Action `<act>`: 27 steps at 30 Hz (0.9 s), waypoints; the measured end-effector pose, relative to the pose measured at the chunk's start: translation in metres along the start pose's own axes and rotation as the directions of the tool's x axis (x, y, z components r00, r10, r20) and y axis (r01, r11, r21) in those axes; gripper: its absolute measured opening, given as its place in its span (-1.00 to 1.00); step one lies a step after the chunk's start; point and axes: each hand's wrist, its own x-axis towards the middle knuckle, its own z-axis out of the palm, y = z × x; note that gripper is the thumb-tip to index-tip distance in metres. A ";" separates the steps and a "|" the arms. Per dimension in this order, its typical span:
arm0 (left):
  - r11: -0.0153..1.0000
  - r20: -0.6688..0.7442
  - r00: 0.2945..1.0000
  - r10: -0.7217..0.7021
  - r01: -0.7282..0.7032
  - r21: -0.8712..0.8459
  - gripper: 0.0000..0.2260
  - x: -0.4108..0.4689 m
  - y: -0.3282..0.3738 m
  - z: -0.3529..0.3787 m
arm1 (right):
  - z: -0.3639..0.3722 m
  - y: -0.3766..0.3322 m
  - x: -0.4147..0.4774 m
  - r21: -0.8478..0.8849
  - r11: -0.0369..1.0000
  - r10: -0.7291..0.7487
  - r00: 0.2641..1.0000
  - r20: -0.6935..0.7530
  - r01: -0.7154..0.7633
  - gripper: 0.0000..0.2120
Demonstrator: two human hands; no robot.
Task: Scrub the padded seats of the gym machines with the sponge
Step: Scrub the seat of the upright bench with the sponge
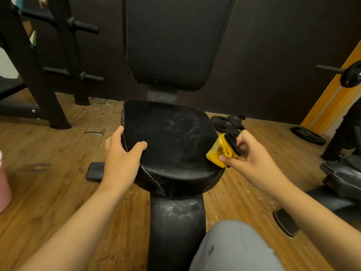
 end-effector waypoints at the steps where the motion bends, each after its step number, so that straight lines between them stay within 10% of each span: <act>1: 1.000 0.002 1.000 0.002 -0.002 0.006 -0.40 0.000 0.000 0.001 | 0.001 -0.001 0.005 -0.014 1.000 0.007 1.000 -0.003 -0.007 -0.70; 27: 1.000 -0.105 0.994 -0.012 0.009 -0.028 -0.49 0.008 -0.006 0.012 | 0.028 0.000 0.080 -0.131 0.988 -0.067 0.987 0.144 0.086 -0.62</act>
